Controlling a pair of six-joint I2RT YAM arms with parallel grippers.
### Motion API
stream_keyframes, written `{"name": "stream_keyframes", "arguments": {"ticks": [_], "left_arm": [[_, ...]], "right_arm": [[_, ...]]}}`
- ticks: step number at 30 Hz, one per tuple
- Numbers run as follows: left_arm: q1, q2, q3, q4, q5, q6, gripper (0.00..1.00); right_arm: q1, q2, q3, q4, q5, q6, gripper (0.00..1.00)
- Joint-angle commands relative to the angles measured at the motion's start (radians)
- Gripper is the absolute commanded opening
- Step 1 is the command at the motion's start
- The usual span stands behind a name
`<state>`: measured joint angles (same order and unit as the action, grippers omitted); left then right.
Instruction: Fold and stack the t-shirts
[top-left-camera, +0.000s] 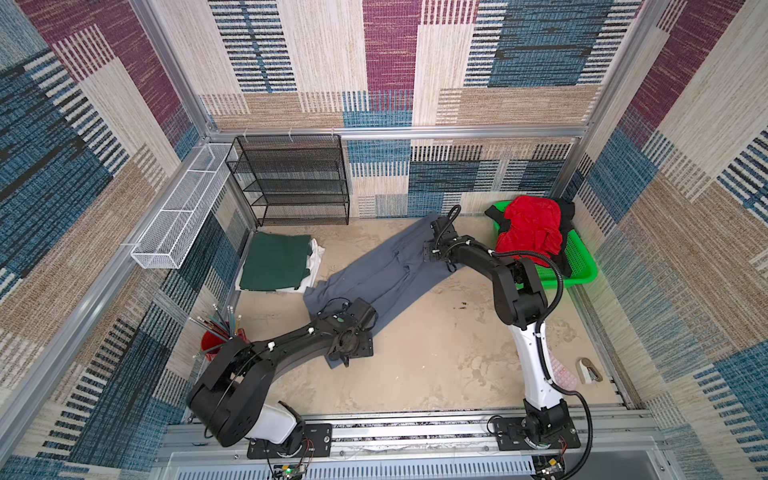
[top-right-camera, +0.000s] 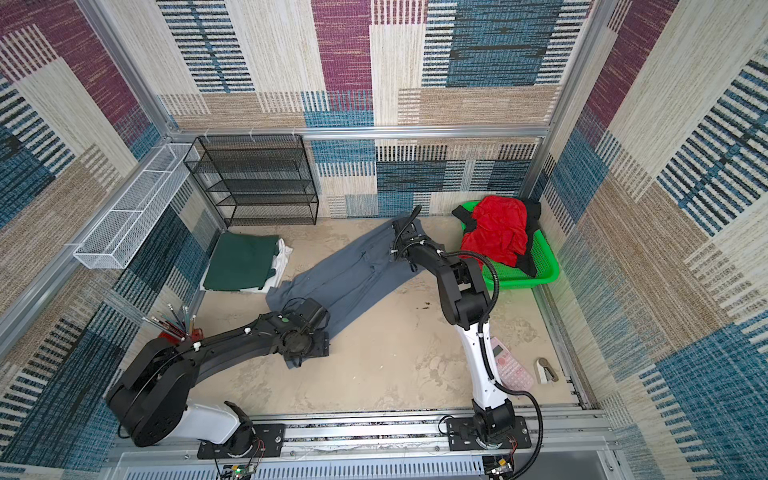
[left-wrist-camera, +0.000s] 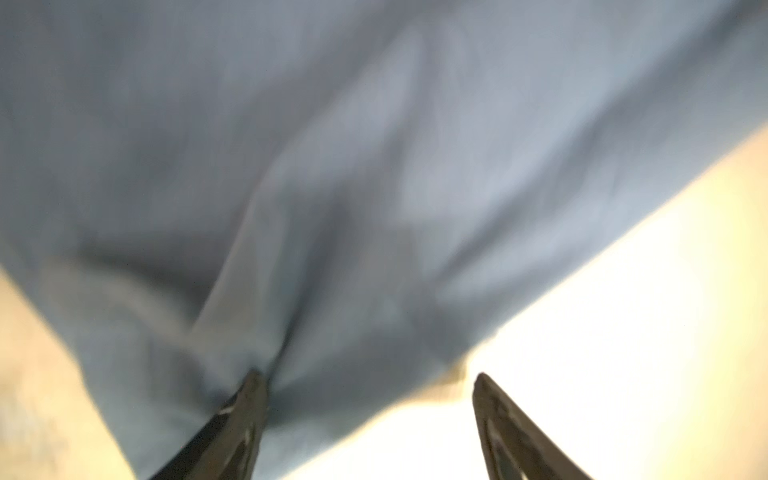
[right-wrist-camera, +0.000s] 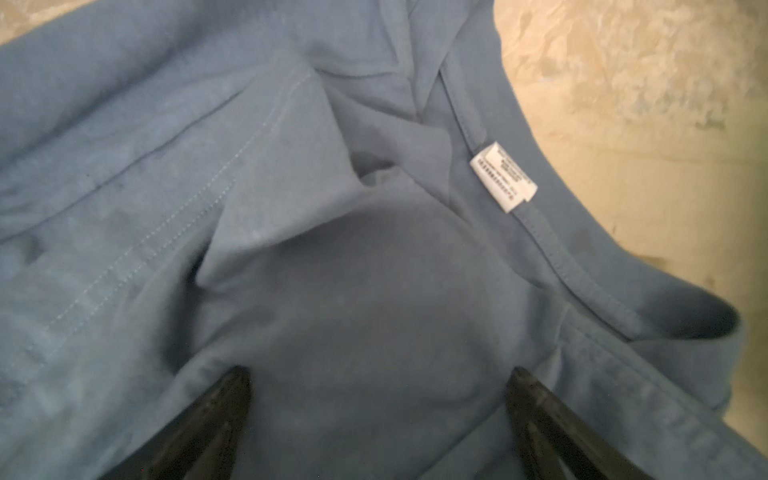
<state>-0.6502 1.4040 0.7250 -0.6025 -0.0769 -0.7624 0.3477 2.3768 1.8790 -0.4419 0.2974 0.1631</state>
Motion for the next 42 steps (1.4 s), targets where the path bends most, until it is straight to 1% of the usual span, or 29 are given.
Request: {"name": "stream_keyframes", "arguments": {"ticks": [1, 2, 3, 4, 5, 6, 8, 10, 12, 14, 17, 20, 22, 24, 25, 26, 27, 28, 29, 31, 35, 37, 39, 42], "left_arm": [[-0.005, -0.116, -0.021, -0.139, 0.053, -0.130, 0.83], [-0.005, -0.160, -0.015, -0.164, 0.026, -0.139, 0.85], [-0.004, -0.205, -0.008, -0.184, -0.003, -0.137, 0.90], [-0.004, -0.254, 0.001, -0.208, -0.048, -0.134, 0.97], [-0.003, -0.295, 0.007, -0.223, -0.097, -0.125, 1.00], [-0.003, -0.335, 0.008, -0.228, -0.147, -0.112, 0.98], [0.005, -0.408, 0.000, -0.226, -0.247, -0.099, 0.98], [0.026, -0.457, 0.001, -0.205, -0.305, -0.060, 0.98], [0.058, -0.478, 0.013, -0.188, -0.334, -0.030, 0.98], [0.120, -0.479, 0.018, -0.142, -0.306, 0.008, 0.98], [0.224, -0.444, 0.026, -0.047, -0.215, 0.088, 0.98], [0.288, -0.372, 0.059, 0.003, -0.230, 0.153, 0.99], [0.328, -0.317, 0.074, 0.047, -0.226, 0.184, 1.00], [0.376, -0.255, 0.085, 0.111, -0.194, 0.214, 0.97], [0.395, -0.225, 0.091, 0.140, -0.182, 0.224, 0.93], [0.412, -0.194, 0.105, 0.167, -0.173, 0.239, 0.88], [0.421, -0.165, 0.118, 0.187, -0.189, 0.250, 0.84], [0.425, -0.135, 0.128, 0.213, -0.222, 0.260, 0.82], [0.429, -0.107, 0.138, 0.233, -0.245, 0.267, 0.81], [0.447, -0.045, 0.182, 0.233, -0.252, 0.278, 0.79], [0.484, 0.064, 0.251, 0.232, -0.224, 0.286, 0.73], [0.508, 0.102, 0.288, 0.220, -0.178, 0.308, 0.66], [0.515, 0.121, 0.300, 0.222, -0.207, 0.320, 0.65], [0.534, 0.152, 0.303, 0.236, -0.198, 0.328, 0.64]], "right_arm": [[-0.002, 0.024, 0.047, -0.091, 0.095, -0.096, 0.99], [-0.003, 0.027, 0.062, -0.096, 0.103, -0.105, 0.98], [-0.004, 0.024, 0.076, -0.102, 0.105, -0.108, 0.98], [-0.004, 0.018, 0.089, -0.111, 0.100, -0.104, 0.98], [-0.004, 0.007, 0.103, -0.123, 0.088, -0.095, 0.98], [-0.004, -0.009, 0.107, -0.130, 0.072, -0.083, 0.98], [-0.003, -0.053, 0.094, -0.135, 0.032, -0.052, 0.98], [-0.004, -0.106, 0.065, -0.137, -0.005, -0.019, 0.98], [-0.004, -0.163, 0.011, -0.126, -0.035, 0.014, 0.98], [-0.004, -0.230, -0.065, -0.101, -0.073, 0.055, 0.98], [-0.006, -0.328, -0.201, -0.044, -0.154, 0.107, 0.98], [-0.037, -0.391, -0.319, -0.024, -0.288, 0.145, 0.98], [-0.077, -0.428, -0.409, -0.001, -0.338, 0.185, 0.99], [-0.125, -0.456, -0.500, 0.039, -0.389, 0.222, 0.98], [-0.148, -0.460, -0.530, 0.055, -0.431, 0.232, 0.98], [-0.169, -0.457, -0.550, 0.071, -0.493, 0.233, 0.98], [-0.182, -0.451, -0.556, 0.077, -0.536, 0.233, 0.98], [-0.189, -0.445, -0.555, 0.070, -0.548, 0.231, 0.98], [-0.190, -0.437, -0.546, 0.059, -0.532, 0.228, 0.98], [-0.192, -0.424, -0.527, 0.041, -0.500, 0.221, 0.98], [-0.205, -0.389, -0.485, 0.024, -0.530, 0.216, 0.98], [-0.207, -0.358, -0.444, -0.001, -0.534, 0.211, 0.98], [-0.208, -0.340, -0.412, -0.022, -0.525, 0.210, 0.98], [-0.209, -0.326, -0.385, -0.031, -0.506, 0.209, 0.98]]}}
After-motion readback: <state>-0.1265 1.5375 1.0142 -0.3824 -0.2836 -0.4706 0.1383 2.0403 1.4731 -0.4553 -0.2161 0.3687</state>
